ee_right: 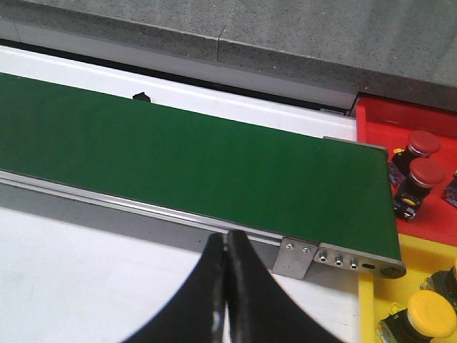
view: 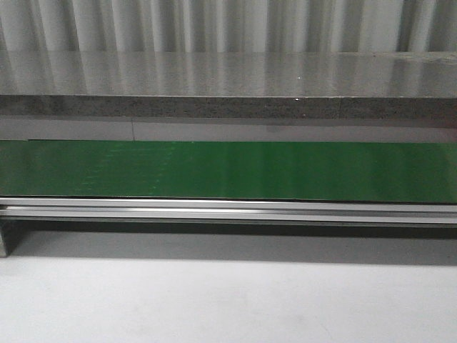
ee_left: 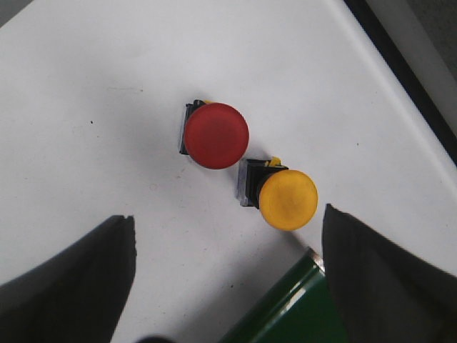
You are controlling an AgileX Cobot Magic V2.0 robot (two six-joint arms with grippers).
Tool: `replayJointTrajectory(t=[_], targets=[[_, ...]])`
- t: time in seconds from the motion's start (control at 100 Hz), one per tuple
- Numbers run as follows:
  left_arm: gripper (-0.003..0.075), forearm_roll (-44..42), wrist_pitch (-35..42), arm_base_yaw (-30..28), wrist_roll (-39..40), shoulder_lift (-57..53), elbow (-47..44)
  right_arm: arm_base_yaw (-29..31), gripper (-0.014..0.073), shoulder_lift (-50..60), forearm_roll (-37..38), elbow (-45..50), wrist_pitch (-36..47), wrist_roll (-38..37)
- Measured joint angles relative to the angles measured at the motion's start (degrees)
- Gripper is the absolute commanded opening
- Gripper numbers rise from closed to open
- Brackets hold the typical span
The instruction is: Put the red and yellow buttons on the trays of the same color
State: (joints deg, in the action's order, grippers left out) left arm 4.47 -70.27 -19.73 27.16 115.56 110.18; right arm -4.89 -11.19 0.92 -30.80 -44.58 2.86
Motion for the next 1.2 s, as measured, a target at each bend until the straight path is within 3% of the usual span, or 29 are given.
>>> replayJointTrajectory(t=[0.33, 0.84, 0.94, 1.2], targets=[[0.0528, -0.2, -0.5, 0.0, 4.0, 6.0, 1.1, 0.0, -0.0066, 0.0, -0.9, 0.0, 0.0, 0.0], [0.0521, 0.4, 8.0, 0.0, 5.2, 12.5, 1.1, 0.0, -0.0066, 0.0, -1.9, 0.0, 0.0, 0.1], [0.0472, 0.4, 8.9, 0.0, 5.2, 13.1, 1.1, 0.0, -0.0066, 0.0, -1.9, 0.0, 0.0, 0.1], [0.0258, 0.6, 9.3, 0.0, 5.2, 13.5, 1.1, 0.0, -0.0066, 0.0, -2.2, 0.0, 0.0, 0.1]])
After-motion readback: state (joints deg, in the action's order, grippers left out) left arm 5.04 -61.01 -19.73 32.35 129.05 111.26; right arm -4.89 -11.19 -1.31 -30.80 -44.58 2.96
